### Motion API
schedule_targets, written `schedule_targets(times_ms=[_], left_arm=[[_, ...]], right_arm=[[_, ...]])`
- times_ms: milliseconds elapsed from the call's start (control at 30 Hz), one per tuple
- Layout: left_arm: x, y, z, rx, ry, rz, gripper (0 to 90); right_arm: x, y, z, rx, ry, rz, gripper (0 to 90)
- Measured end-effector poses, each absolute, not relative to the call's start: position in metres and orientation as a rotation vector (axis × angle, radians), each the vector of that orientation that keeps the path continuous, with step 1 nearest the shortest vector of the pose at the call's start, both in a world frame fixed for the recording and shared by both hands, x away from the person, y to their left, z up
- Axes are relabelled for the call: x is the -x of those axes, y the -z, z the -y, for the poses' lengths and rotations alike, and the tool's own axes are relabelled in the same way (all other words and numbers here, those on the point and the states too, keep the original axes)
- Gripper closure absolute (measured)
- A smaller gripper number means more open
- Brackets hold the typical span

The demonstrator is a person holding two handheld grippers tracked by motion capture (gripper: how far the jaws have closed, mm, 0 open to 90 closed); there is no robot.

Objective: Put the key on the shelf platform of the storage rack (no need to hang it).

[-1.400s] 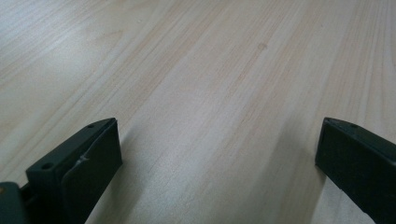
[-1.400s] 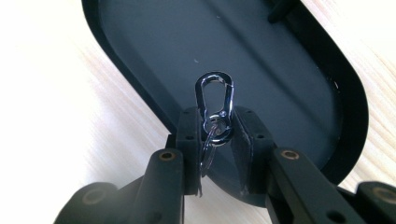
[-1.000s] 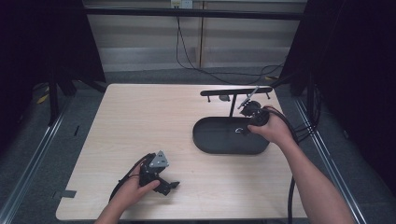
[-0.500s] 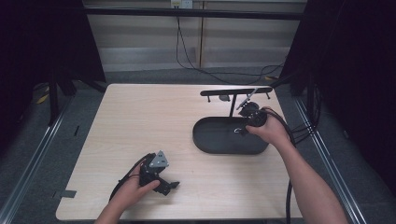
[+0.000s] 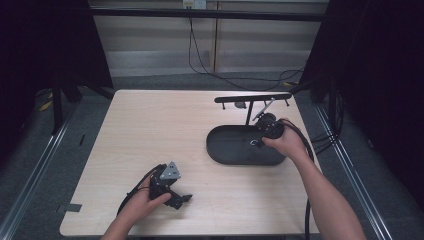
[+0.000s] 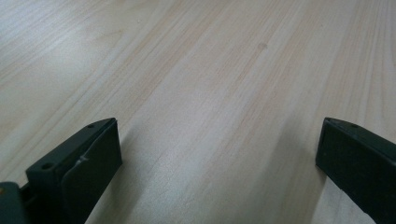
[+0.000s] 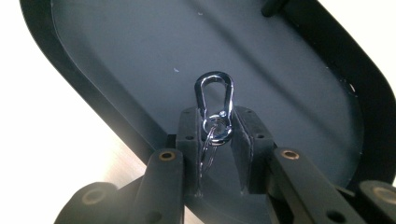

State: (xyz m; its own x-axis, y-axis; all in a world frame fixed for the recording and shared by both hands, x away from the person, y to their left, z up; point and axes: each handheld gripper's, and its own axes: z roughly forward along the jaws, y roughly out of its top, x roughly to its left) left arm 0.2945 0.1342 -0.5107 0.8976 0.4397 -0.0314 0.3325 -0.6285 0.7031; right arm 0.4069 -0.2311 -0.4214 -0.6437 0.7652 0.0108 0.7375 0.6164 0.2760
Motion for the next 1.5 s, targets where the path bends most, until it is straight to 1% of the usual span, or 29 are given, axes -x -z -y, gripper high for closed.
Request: schedule_targets(times_ms=[1500], left_arm=[[-0.295,0.51,-0.135,-2.31,-0.186,-0.543,0.0]], right_arm=[[-0.42,0.454,0.212,-1.248,-0.299,-2.729,73.6]])
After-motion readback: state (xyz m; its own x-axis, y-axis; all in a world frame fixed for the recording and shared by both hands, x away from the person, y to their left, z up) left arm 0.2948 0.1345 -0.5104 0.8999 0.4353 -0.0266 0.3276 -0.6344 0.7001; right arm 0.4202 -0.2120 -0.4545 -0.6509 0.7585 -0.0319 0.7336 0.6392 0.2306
